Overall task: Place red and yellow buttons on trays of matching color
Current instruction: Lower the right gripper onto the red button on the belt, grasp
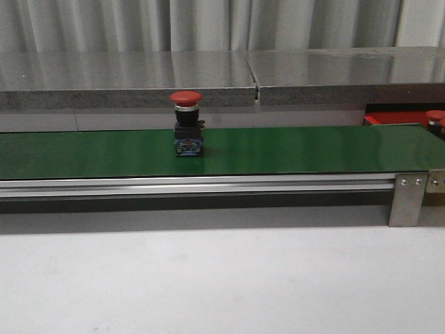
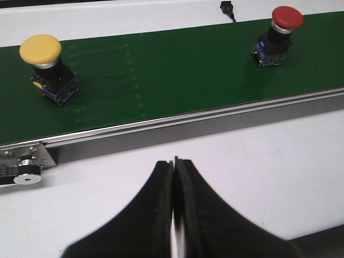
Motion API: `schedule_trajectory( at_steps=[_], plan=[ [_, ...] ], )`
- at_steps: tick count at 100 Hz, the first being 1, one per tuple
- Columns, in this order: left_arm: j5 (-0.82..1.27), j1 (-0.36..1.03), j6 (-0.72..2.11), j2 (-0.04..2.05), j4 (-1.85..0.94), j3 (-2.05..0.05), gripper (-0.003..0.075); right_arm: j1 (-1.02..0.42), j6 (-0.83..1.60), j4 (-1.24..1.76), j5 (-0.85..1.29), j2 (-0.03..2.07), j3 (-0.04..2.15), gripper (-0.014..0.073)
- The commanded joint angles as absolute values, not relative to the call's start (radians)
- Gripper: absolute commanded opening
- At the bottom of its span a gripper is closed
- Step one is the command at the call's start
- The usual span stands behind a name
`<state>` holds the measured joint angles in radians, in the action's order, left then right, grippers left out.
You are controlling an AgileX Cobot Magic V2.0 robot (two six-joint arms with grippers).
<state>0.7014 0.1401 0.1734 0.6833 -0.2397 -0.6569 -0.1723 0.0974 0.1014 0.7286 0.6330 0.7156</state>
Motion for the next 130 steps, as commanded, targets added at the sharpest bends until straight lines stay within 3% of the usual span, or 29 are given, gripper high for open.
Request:
schedule_trajectory(
  at_steps=[1, 34, 41, 60, 70, 130],
  plan=[
    [0.643, 0.150, 0.173, 0.681, -0.255, -0.683, -0.0019, -0.170, 0.104, 0.107, 0.689, 0.713, 0.787, -0.0068],
    [0.643, 0.150, 0.173, 0.681, -0.255, -0.683, -0.0019, -0.188, 0.139, 0.110, 0.728, 0.966, 0.941, -0.0032],
    [0.643, 0.150, 0.173, 0.681, -0.255, -0.683, -0.0019, -0.206, 0.139, 0.115, 0.744, 1.015, 0.980, 0.0051],
    [0.643, 0.150, 0.173, 0.681, -0.255, -0.683, -0.0019, -0.250, 0.139, 0.126, 0.755, 1.134, 1.078, 0.0441],
    [0.643, 0.150, 0.173, 0.681, -0.255, -0.683, -0.0019, -0.269, 0.139, 0.134, 0.766, 1.194, 1.132, 0.0546],
    [0.643, 0.150, 0.173, 0.681, -0.255, -0.683, -0.0019, -0.327, 0.144, 0.175, 1.067, 1.631, 1.591, 0.0549]
  ],
)
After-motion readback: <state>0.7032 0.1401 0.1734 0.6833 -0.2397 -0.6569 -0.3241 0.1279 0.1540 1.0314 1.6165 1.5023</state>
